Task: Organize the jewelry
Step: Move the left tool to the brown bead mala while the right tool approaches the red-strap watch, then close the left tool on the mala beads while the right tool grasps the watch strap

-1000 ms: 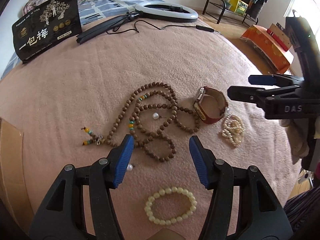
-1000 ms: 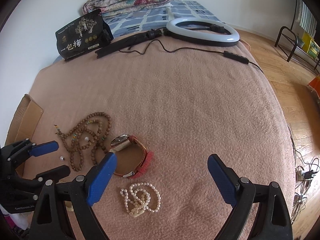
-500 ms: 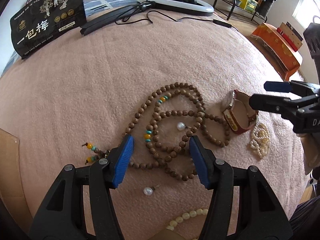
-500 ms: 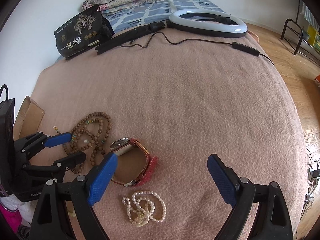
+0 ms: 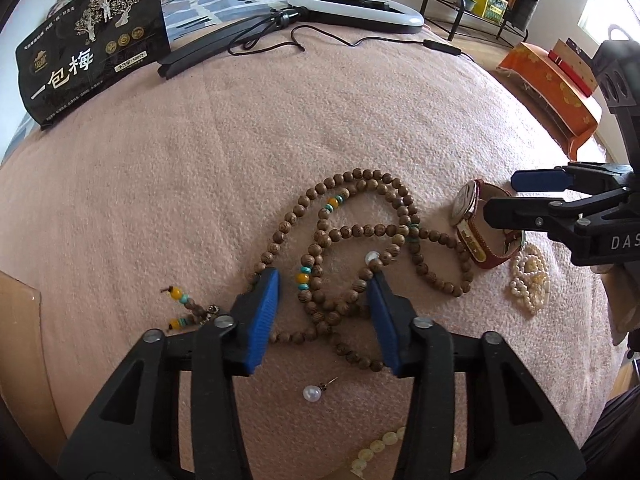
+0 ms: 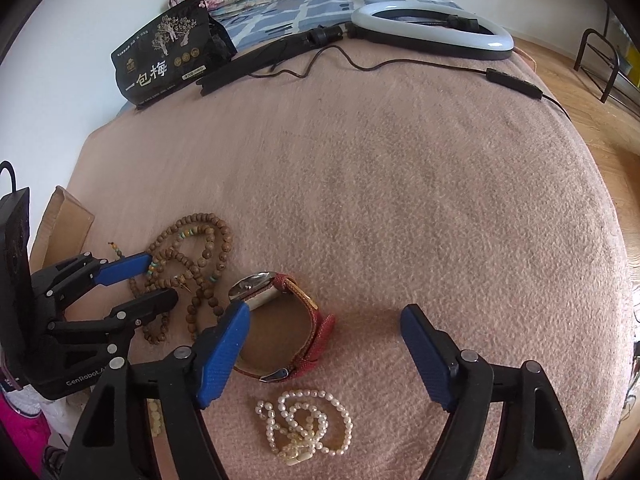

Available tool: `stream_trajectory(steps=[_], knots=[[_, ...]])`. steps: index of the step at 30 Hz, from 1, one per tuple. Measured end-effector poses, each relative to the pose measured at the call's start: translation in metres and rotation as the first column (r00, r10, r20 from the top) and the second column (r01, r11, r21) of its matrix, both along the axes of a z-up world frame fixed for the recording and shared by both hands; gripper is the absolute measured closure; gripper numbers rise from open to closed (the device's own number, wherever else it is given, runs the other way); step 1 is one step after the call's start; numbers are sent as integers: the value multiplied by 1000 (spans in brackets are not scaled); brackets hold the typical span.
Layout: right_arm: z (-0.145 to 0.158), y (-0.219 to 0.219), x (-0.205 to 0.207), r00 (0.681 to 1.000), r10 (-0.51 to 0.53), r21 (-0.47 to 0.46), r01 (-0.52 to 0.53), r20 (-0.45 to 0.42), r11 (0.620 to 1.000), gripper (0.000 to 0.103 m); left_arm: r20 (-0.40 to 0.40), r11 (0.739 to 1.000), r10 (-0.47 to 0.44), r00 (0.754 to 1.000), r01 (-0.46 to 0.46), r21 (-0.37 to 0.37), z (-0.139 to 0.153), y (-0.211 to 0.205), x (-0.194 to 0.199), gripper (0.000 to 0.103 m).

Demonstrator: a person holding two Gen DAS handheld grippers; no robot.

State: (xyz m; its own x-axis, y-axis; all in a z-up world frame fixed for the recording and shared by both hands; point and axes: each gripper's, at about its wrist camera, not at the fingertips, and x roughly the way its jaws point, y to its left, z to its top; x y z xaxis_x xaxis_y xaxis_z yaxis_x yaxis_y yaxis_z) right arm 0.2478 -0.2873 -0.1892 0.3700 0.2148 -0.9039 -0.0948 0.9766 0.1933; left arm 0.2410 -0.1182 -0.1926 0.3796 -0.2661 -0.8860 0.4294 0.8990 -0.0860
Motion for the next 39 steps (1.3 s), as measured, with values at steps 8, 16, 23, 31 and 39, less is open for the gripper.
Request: stream_trajectory(steps=[8,16,23,31,39], knots=[[-3,3,1,1000,12,5,-12,-9,1000,30,-10,1000,7,1000,-7,-12,-2,3,5,85],[-5,7,4,1000,17,-39,-17,-16,999,64,3,1000,20,1000,-20,-5,-2,3,2,98],[-2,4,0,1000,3,-22,-3,2,1000,90,11,999,44,999,-43,-31,6,7,0,99],[24,11,-11,997,14,-44,-10,78,999,91,50,993,77,996,-71,-97,39,17,-7,99],[58,16,-25,988,22,-56,-14,151,998,91,113,981,116,987,-96,-170,85,30,-21,99]])
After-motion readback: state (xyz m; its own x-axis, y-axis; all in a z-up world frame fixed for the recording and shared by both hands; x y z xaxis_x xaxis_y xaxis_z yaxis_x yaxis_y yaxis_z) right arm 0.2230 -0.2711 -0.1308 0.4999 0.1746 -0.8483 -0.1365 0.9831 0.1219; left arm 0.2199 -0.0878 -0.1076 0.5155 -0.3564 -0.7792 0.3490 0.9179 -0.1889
